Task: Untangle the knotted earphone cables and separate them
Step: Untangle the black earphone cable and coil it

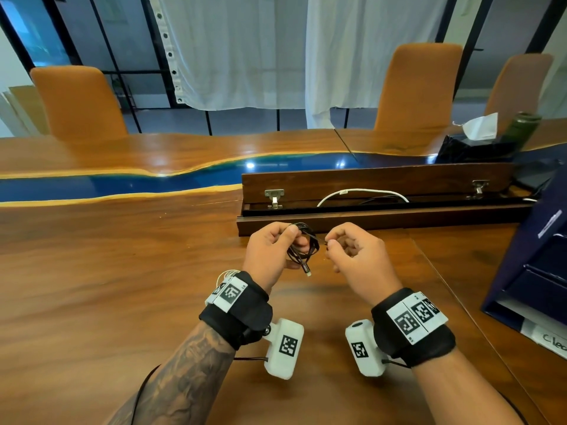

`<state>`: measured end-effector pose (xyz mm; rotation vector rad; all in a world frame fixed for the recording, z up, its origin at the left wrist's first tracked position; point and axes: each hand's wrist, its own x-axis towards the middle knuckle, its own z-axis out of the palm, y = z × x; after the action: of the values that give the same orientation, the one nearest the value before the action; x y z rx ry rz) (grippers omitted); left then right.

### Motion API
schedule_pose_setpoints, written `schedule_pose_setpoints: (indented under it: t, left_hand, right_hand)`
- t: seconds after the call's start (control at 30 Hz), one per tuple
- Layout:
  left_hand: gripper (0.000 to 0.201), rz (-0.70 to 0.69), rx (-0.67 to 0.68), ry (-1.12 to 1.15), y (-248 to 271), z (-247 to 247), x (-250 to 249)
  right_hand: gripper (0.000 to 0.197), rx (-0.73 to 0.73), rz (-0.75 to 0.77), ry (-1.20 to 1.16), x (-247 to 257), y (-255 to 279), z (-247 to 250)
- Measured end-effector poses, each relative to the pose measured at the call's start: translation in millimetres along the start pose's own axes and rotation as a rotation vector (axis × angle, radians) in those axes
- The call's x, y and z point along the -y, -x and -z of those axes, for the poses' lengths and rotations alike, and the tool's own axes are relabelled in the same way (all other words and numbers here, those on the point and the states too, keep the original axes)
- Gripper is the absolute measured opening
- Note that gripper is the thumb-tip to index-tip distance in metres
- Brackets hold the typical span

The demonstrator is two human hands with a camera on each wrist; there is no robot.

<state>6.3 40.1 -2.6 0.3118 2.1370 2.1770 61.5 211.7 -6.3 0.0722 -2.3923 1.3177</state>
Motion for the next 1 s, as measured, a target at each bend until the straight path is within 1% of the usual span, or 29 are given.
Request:
schedule_pose_setpoints:
  t: [0.07,0.13,0.2,0.27,0.37,0.43,0.53,0.6,0.73,0.87,1.0]
  left_hand:
    - [0.021,0.043,-0.031,0.069,0,-3,2]
    - [0.022,0.059,-0.028,0.065,0,-5,4]
    - [0.022,0.044,-0.003,0.038,1,-6,3]
    - [0.021,0.014,0.019,0.017,2,-8,1]
    - [0.018,-0.064,-0.007,-0.068,2,-10,-1]
    - [0.015,-0.111,-0.025,-0.128,2,-10,-1]
    - [0.014,-0.121,-0.015,-0.136,3,-14,-2]
    - [0.015,-0.129,-0.002,-0.160,3,-17,-3]
    - [0.018,-0.162,-0.003,-0.204,1,-13,-4]
    - [0.017,-0.126,0.007,-0.157,0,-9,-4]
    - [0.019,-0.071,0.010,-0.122,0,-11,-1]
  right_hand:
    - [0.017,0.014,0.006,0.060,-2,1,1]
    - [0.018,0.038,0.002,0.085,-3,1,1]
    - [0.014,0.050,-0.004,0.081,-3,2,-1]
    - [0.009,0.061,-0.044,0.042,-2,4,-3]
    - [0.027,0.058,-0.107,-0.027,-1,6,-6]
    - [0.033,0.048,-0.090,0.041,0,6,-8]
    - [0.036,0.065,-0.087,0.197,5,4,-13]
    - [0.034,0.060,-0.125,0.193,5,0,-16]
    - [0.021,0.096,-0.178,0.014,1,-4,-14]
    - [0.010,0.144,-0.203,-0.051,0,-5,-9]
    - [0.008,0.103,-0.190,-0.025,-5,-7,-8]
